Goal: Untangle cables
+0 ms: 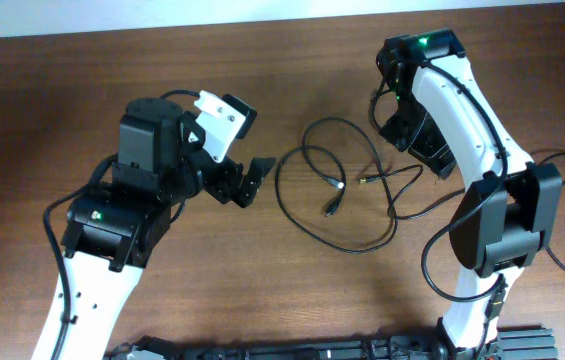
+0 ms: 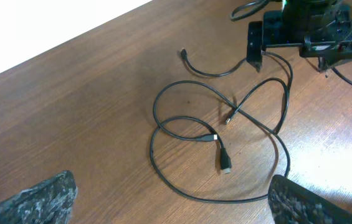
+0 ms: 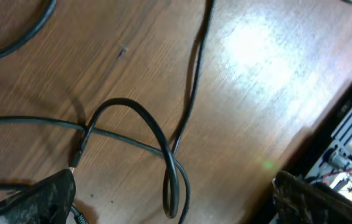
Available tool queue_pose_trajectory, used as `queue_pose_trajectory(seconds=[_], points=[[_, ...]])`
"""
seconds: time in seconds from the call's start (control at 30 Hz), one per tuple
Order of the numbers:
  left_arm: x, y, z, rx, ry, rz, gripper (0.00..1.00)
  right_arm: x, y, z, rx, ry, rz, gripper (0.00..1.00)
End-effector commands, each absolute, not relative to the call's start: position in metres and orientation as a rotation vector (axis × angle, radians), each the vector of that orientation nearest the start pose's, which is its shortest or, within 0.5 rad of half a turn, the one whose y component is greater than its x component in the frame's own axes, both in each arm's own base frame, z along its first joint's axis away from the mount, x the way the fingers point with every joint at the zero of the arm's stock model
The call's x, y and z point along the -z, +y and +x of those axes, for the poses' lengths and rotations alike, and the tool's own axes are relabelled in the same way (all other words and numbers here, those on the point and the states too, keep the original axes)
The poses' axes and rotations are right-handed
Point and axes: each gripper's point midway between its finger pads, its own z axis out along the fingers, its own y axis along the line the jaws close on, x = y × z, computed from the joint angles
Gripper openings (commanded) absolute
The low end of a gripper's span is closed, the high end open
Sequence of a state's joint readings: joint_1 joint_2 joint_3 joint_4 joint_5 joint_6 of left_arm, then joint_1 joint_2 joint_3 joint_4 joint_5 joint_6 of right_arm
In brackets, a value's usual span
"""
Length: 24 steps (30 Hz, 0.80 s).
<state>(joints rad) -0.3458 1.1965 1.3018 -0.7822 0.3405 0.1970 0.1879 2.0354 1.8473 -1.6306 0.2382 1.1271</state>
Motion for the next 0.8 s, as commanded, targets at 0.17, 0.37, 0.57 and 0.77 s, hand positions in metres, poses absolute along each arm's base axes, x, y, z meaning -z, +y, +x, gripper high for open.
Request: queue_pose_trajectory(seconds=[0.17, 0.37, 0.57, 0.77], points=[[-0.305, -0.172, 0.302, 0.478, 2.08, 0.773, 0.99, -0.128, -0.029, 0.388, 0.331, 2.821, 1.106, 0.99], [-0.305, -0.172, 0.302, 0.478, 2.08, 0.773, 0.99, -0.125, -0.079, 0.369, 0.237, 2.875, 1.244, 0.99], [-0.305, -0.172, 0.302, 0.478, 2.08, 0.773, 0.99, -0.106, -0.096, 0.343, 0.202, 3.049, 1.12, 0.99], [-0.305, -0.172, 0.302, 0.478, 2.08, 0.773, 0.99, -0.044, -0.085, 0.32, 0.138, 3.138, 1.091, 0.99]])
